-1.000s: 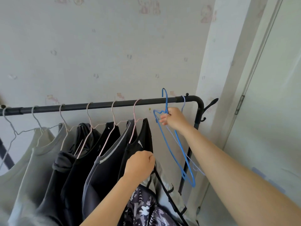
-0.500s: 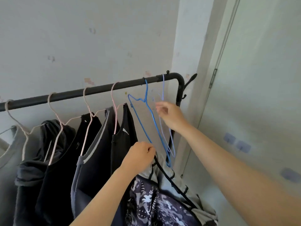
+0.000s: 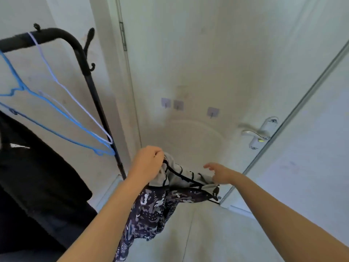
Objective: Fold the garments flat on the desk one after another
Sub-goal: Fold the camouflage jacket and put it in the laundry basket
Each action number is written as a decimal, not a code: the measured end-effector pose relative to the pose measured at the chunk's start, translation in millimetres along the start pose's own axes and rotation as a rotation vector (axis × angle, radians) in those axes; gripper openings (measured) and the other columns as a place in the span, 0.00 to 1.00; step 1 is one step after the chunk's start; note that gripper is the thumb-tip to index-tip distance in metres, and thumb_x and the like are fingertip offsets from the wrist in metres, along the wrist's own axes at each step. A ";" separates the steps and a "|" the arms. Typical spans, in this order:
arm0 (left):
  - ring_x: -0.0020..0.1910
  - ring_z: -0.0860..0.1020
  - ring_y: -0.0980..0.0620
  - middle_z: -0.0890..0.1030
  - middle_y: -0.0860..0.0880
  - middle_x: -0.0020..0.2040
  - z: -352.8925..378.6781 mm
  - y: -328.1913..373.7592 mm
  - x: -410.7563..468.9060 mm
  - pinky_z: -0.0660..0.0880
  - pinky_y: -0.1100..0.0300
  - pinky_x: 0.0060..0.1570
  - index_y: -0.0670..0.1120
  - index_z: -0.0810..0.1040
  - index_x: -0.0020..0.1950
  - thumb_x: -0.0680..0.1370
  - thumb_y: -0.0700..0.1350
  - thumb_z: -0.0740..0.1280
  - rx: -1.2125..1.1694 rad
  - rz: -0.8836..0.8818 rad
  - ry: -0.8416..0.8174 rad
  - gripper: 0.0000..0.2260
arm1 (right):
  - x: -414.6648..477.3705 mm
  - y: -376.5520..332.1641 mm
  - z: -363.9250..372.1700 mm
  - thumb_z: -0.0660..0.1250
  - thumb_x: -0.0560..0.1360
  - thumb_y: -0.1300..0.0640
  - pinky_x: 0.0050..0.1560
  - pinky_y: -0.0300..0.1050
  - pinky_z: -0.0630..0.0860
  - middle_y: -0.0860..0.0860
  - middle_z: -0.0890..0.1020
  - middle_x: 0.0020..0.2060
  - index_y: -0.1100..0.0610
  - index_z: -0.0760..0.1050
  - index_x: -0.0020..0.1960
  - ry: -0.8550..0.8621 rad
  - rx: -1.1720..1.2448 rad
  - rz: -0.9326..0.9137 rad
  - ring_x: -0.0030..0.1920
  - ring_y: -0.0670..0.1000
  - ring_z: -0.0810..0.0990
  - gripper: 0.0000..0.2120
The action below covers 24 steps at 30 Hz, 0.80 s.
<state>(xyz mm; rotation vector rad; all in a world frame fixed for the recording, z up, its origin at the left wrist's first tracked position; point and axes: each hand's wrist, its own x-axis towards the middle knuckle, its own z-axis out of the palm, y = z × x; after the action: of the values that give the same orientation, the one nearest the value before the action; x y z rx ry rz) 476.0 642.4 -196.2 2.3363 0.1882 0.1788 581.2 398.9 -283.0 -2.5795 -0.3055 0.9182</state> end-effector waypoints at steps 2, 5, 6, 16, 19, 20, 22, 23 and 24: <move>0.26 0.61 0.52 0.62 0.52 0.25 15.6 18.6 -0.9 0.58 0.58 0.29 0.47 0.60 0.27 0.79 0.38 0.57 -0.030 0.039 -0.036 0.19 | -20.5 45.1 13.1 0.64 0.75 0.68 0.62 0.47 0.71 0.56 0.60 0.73 0.55 0.54 0.77 -0.001 0.016 0.137 0.70 0.59 0.66 0.35; 0.25 0.58 0.54 0.60 0.51 0.25 40.9 56.7 -11.7 0.57 0.59 0.29 0.47 0.59 0.28 0.78 0.38 0.57 -0.027 0.116 -0.095 0.18 | -60.2 110.0 34.9 0.74 0.67 0.65 0.62 0.49 0.72 0.57 0.60 0.71 0.53 0.50 0.77 0.101 0.170 0.258 0.68 0.60 0.68 0.47; 0.25 0.58 0.54 0.60 0.51 0.25 47.3 68.5 -15.9 0.57 0.60 0.29 0.47 0.59 0.28 0.78 0.37 0.57 -0.022 0.145 -0.111 0.18 | -70.9 126.9 41.7 0.77 0.65 0.62 0.62 0.50 0.72 0.56 0.61 0.70 0.52 0.50 0.77 0.148 0.235 0.263 0.67 0.60 0.68 0.50; 0.32 0.68 0.48 0.69 0.46 0.31 158.5 176.4 -82.0 0.64 0.53 0.37 0.41 0.65 0.35 0.77 0.46 0.54 -0.112 0.219 -0.226 0.12 | -234.4 271.2 63.8 0.51 0.77 0.74 0.39 0.52 0.83 0.63 0.78 0.53 0.61 0.68 0.53 0.680 1.369 0.232 0.38 0.62 0.83 0.12; 0.43 0.73 0.47 0.75 0.47 0.41 203.2 213.6 -110.9 0.69 0.52 0.48 0.42 0.74 0.43 0.79 0.45 0.54 -0.159 0.208 -0.264 0.13 | -300.4 318.3 63.3 0.49 0.74 0.77 0.38 0.50 0.83 0.55 0.80 0.51 0.61 0.67 0.51 0.883 1.280 0.208 0.42 0.57 0.83 0.15; 0.42 0.72 0.48 0.75 0.49 0.40 215.7 224.8 -121.1 0.69 0.52 0.47 0.45 0.73 0.43 0.81 0.42 0.54 -0.166 0.214 -0.267 0.11 | -319.2 331.0 62.6 0.50 0.73 0.77 0.37 0.49 0.82 0.54 0.79 0.48 0.59 0.67 0.49 0.949 1.208 0.227 0.42 0.55 0.81 0.16; 0.35 0.67 0.48 0.69 0.49 0.32 246.7 252.8 -143.4 0.62 0.55 0.38 0.45 0.65 0.36 0.80 0.39 0.53 -0.164 0.273 -0.275 0.12 | -362.5 361.4 59.8 0.51 0.72 0.76 0.35 0.47 0.74 0.53 0.75 0.42 0.52 0.67 0.45 1.091 1.017 0.282 0.39 0.54 0.74 0.19; 0.33 0.65 0.49 0.66 0.48 0.31 258.9 264.5 -151.6 0.59 0.55 0.36 0.45 0.62 0.35 0.80 0.39 0.53 -0.157 0.295 -0.275 0.13 | -380.1 372.4 58.5 0.52 0.71 0.75 0.35 0.46 0.69 0.53 0.74 0.39 0.51 0.67 0.44 1.140 0.947 0.299 0.38 0.54 0.71 0.19; 0.31 0.64 0.49 0.65 0.48 0.30 275.5 282.9 -163.9 0.57 0.56 0.34 0.45 0.61 0.34 0.80 0.38 0.54 -0.159 0.315 -0.286 0.13 | -403.8 388.6 57.8 0.52 0.71 0.75 0.36 0.46 0.65 0.53 0.73 0.38 0.51 0.67 0.44 1.198 0.911 0.309 0.37 0.53 0.69 0.19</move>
<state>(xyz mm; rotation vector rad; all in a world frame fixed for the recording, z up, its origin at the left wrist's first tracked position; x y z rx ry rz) 389.7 223.7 -196.2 2.1909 -0.3252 0.0105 265.2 -67.1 -263.1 -1.8478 0.6899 -0.4562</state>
